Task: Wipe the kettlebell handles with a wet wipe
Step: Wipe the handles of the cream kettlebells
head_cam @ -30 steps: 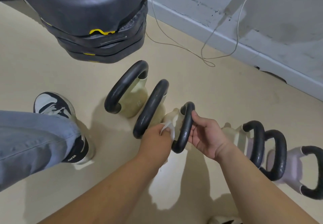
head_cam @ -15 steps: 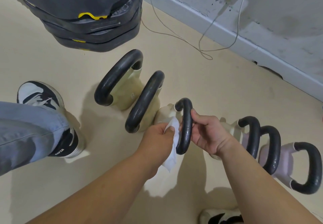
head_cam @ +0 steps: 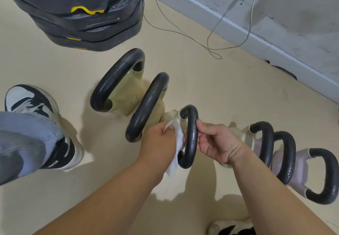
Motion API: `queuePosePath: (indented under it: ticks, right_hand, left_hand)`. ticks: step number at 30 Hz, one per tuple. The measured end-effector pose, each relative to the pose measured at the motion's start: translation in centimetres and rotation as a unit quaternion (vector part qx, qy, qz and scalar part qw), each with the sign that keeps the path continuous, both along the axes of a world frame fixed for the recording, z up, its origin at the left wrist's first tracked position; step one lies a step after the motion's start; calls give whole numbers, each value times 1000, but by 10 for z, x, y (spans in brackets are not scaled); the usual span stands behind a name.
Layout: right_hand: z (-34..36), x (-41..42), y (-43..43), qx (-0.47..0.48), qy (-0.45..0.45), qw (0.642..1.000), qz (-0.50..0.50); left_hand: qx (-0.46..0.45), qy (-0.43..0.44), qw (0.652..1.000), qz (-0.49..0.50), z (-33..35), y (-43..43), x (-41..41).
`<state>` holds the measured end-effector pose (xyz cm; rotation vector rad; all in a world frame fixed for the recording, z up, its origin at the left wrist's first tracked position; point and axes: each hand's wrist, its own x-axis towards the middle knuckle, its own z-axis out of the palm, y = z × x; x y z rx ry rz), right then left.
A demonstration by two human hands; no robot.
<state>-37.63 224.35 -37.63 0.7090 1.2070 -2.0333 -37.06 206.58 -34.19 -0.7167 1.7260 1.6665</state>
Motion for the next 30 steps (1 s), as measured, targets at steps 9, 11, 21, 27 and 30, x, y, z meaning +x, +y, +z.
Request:
queuePosePath:
  ticks: [9, 11, 21, 27, 30]
  right_hand:
    - [-4, -3, 3, -6, -1, 1000, 4]
    - [-5, -5, 4, -1, 4, 1000, 5]
    - [-14, -20, 14, 197, 31, 980, -18]
    - [-11, -19, -10, 236, 55, 969, 47]
    - [-12, -21, -10, 255, 57, 964, 37]
  left_hand:
    - [-1, 145, 985, -91, 12, 17, -39]
    - [6, 139, 978, -158, 9, 18, -46]
    - [-9, 147, 967, -209, -4, 16, -56]
    - [-20, 170, 957, -236, -11, 14, -51]
    - [8, 239, 937, -255, -18, 6, -40]
